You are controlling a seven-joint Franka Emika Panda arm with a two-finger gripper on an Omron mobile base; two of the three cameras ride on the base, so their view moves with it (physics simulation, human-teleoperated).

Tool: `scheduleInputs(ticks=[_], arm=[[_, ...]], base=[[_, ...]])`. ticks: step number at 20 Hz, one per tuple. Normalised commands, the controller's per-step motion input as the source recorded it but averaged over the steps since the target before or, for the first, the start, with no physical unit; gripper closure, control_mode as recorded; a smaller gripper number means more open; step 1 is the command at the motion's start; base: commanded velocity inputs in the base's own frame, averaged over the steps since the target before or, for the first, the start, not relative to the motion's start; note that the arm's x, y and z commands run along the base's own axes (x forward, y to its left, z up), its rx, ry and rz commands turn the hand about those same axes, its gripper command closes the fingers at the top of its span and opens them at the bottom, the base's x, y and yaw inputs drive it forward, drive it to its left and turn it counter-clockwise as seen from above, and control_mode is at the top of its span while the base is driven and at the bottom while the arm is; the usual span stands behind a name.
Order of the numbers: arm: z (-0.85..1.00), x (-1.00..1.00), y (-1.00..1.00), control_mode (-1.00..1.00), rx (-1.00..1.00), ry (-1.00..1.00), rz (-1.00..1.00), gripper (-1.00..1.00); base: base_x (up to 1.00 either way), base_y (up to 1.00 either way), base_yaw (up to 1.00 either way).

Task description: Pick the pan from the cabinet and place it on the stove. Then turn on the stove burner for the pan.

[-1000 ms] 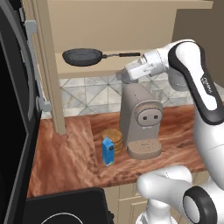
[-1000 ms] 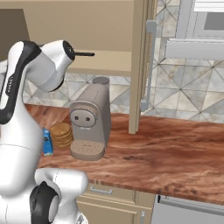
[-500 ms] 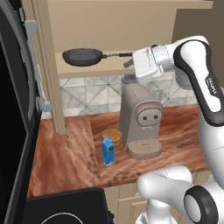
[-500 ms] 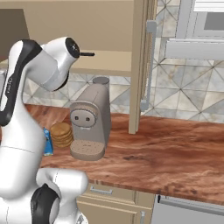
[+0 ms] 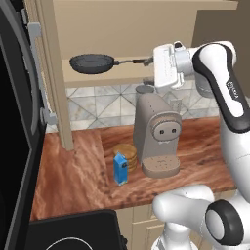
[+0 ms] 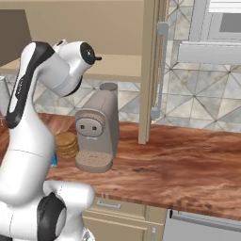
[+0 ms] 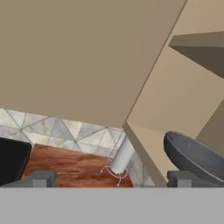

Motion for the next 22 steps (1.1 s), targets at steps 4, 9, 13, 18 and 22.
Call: scheduleInputs(ticks=[4,9,13,18,22], arm=[[0.01,0.53,-0.30,-1.00,-0.02,-0.11,0.00,-1.00],[0.00,0.54,-0.23,-1.00,-0.02,-0.07,0.00,-1.00],[0.00,0.53,-0.05,-1.00,-0.04,-0.04,-0.02,-1.00],[0.00,0.47,0.00,-1.00,-0.05,-0.02,-0.04,-1.00],[0.00,0.44,0.00,-1.00,-0.06,0.00,-0.06,-1.00]], base=[[0.00,0.00,0.00],[0.00,0.00,0.00],[0.00,0.00,0.00],[0.00,0.00,0.00],[0.00,0.00,0.00]])
